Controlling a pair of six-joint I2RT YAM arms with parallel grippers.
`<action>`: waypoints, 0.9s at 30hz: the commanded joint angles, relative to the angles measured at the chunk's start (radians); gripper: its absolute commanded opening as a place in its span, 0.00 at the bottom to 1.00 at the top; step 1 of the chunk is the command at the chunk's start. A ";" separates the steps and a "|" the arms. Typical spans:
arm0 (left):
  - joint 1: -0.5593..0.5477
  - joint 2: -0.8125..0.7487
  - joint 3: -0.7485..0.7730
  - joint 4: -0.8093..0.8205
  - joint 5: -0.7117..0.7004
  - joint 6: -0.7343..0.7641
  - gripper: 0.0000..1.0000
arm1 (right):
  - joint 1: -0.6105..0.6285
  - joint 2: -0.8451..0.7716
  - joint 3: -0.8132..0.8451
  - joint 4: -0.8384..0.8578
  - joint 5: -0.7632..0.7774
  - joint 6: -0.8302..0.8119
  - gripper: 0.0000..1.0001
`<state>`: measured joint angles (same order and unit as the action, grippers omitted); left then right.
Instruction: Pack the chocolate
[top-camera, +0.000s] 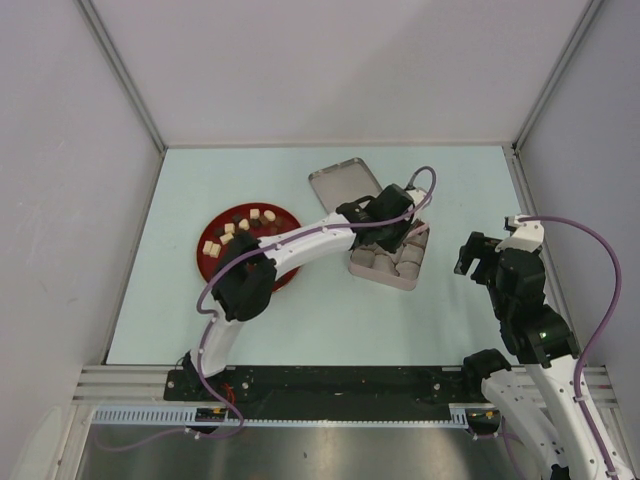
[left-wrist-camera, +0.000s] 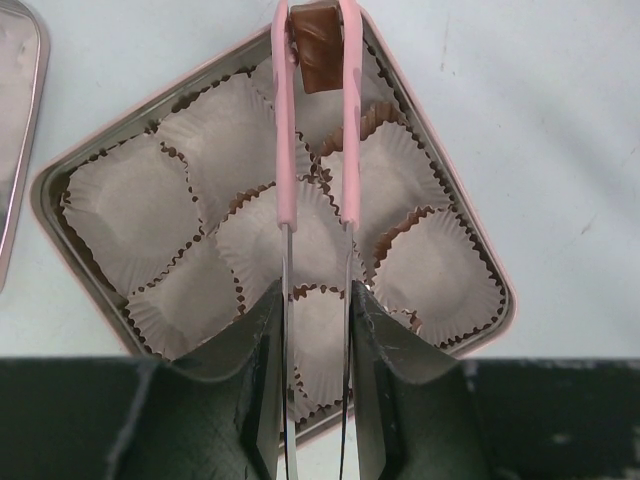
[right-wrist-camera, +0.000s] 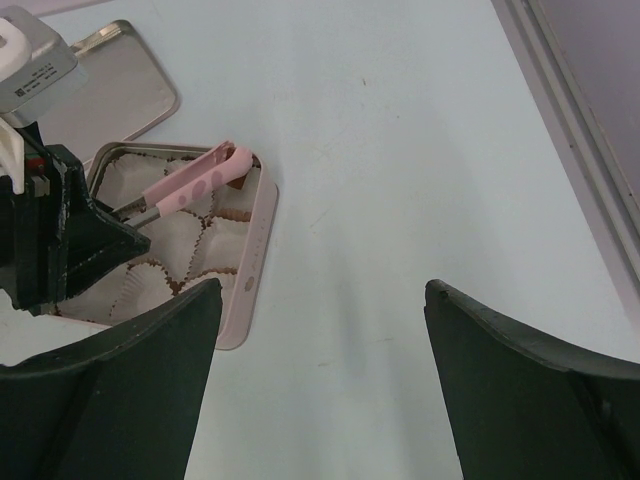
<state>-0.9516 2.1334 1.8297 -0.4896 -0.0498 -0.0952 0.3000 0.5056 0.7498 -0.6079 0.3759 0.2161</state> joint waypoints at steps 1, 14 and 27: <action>-0.004 0.013 0.059 0.000 -0.012 0.028 0.17 | 0.004 0.004 -0.004 0.042 0.000 0.005 0.87; -0.004 0.017 0.068 -0.026 -0.012 0.022 0.21 | 0.002 0.008 -0.006 0.043 0.000 0.005 0.87; -0.004 -0.026 0.026 -0.001 -0.007 0.006 0.20 | 0.004 0.007 -0.006 0.046 -0.009 0.002 0.87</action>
<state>-0.9516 2.1639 1.8481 -0.5217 -0.0494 -0.0868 0.3000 0.5125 0.7456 -0.6037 0.3752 0.2161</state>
